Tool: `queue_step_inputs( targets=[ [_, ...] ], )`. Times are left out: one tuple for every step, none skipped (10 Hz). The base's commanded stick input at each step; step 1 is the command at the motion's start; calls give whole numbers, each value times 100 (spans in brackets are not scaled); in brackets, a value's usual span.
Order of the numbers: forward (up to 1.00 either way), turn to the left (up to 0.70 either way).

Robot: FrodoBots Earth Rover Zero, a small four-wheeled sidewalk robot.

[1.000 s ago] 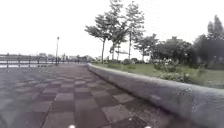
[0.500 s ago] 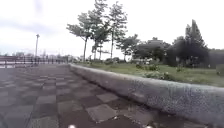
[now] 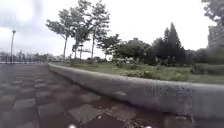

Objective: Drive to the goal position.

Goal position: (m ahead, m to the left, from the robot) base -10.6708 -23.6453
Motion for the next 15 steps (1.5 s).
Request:
queue_step_inputs(
  targets=[
    [0,-85],
    [0,-85],
    [0,-85],
    [0,-85],
    [0,-85],
    [0,-85],
    [0,-85],
    [0,-85],
    [0,-85],
    [0,-85],
    [0,-85],
    [0,-85],
    [0,-85],
    [0,-85],
    [0,-85]
  ],
)
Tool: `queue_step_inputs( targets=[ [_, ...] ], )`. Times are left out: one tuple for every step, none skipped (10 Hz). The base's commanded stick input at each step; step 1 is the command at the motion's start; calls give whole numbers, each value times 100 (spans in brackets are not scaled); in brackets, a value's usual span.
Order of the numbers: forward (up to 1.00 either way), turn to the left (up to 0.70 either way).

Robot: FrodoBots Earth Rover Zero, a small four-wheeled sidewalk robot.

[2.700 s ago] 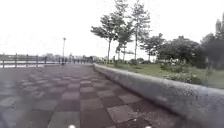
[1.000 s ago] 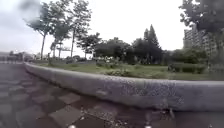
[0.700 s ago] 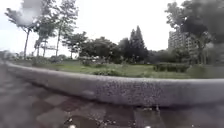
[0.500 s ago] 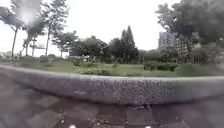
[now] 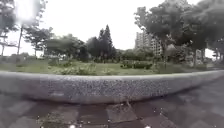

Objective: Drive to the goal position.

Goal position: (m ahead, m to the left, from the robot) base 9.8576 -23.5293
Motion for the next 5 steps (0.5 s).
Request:
queue_step_inputs(
  targets=[
    [0,-85],
    [0,-85],
    [0,-85],
    [0,-85],
    [0,-85]
  ],
)
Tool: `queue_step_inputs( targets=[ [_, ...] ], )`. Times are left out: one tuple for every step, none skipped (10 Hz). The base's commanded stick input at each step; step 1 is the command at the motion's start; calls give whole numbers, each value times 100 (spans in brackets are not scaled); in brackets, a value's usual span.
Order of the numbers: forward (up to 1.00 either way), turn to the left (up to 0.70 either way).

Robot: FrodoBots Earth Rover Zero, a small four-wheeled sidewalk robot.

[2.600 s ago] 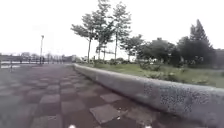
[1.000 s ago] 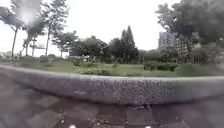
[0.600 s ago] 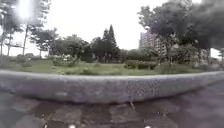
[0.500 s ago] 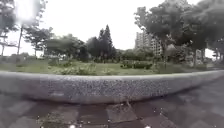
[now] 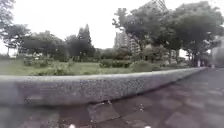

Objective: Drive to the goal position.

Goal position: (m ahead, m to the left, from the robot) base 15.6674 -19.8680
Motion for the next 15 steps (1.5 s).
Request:
queue_step_inputs(
  targets=[
    [0,-85],
    [0,-85],
    [0,-85],
    [0,-84],
    [0,-62],
    [0,0],
    [0,0],
    [0,0],
    [0,0],
    [0,0],
    [0,0],
    [0,0],
    [0,0],
    [0,0],
    [26,0]
  ],
)
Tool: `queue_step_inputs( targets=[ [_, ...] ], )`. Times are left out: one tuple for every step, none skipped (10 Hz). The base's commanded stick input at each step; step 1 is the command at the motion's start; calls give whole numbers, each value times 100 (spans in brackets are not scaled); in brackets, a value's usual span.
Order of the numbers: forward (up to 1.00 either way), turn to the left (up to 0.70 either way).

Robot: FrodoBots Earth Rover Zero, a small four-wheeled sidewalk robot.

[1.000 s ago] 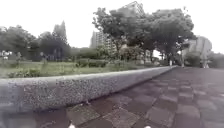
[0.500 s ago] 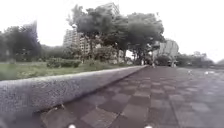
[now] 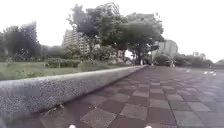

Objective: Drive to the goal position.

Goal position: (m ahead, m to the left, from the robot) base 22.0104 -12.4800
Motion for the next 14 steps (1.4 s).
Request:
queue_step_inputs(
  targets=[
    [84,0],
    [85,0],
    [85,0],
    [85,0],
    [85,-34],
    [85,-34],
    [85,-34],
    [85,-34],
    [85,-34],
    [85,-34],
    [85,-34],
    [85,-34],
    [85,-27],
    [85,0]
  ],
)
